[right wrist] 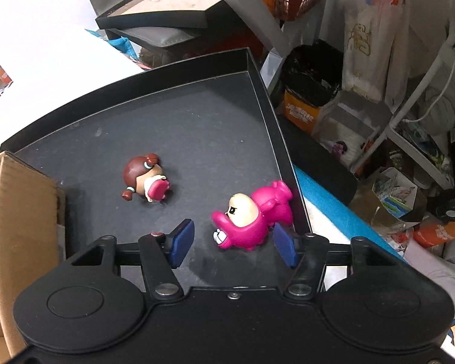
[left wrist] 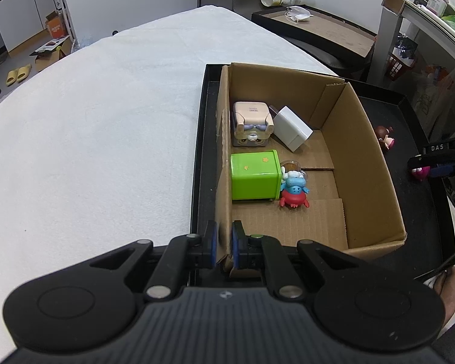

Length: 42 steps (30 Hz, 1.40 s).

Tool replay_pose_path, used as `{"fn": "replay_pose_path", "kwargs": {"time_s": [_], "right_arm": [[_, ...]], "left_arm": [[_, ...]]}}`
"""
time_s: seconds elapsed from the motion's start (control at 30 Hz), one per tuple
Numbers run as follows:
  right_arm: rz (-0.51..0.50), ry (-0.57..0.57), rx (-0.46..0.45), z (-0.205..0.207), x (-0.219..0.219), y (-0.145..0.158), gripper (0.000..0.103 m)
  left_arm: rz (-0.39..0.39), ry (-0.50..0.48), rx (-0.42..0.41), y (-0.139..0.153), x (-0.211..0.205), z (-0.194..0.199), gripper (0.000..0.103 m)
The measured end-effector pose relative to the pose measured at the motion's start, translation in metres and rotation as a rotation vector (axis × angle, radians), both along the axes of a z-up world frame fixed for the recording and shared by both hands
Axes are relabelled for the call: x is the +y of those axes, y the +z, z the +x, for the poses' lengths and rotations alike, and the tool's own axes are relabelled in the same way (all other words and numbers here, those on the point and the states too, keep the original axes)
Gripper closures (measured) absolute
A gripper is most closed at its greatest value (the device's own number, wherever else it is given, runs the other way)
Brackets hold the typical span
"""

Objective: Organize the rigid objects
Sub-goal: 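Move the right gripper to the pink pig figure and grasp it, then lift the pink pig figure with the right gripper over the box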

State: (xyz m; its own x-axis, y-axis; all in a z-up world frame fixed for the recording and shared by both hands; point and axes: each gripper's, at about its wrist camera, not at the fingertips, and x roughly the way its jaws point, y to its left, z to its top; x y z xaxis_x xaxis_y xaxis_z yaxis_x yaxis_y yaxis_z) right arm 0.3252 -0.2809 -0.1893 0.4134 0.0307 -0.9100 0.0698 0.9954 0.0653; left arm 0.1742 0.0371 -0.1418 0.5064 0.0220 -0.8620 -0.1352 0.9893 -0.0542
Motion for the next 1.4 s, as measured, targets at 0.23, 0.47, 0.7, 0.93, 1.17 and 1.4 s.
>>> {"fn": "replay_pose_path", "kwargs": {"time_s": [0.23,0.47,0.7,0.93,1.17,1.4], "right_arm": [[0.027,-0.044,0.022,0.01,-0.007,-0.012,0.057],[0.069,0.024,0.021,0.004,0.003,-0.009,0.058],[0.087,0.101,0.017,-0.004,0.019,-0.003,0.058],[0.096,0.144,-0.023,-0.012,0.028,0.012,0.059],[0.104,0.191,-0.086,-0.021,0.037,0.035,0.059],[0.122,0.259,-0.152,-0.025,0.051,0.058,0.059]], "left_arm": [[-0.005,-0.001,-0.001,0.0,0.001,0.0,0.094],[-0.007,0.0,-0.001,0.0,0.001,0.0,0.094],[-0.008,0.0,-0.003,0.0,0.001,0.0,0.094],[-0.013,0.001,-0.005,0.0,0.002,-0.001,0.094],[-0.013,0.001,-0.005,0.001,0.002,-0.001,0.094],[-0.012,-0.001,-0.005,0.001,0.003,-0.001,0.094]]}}
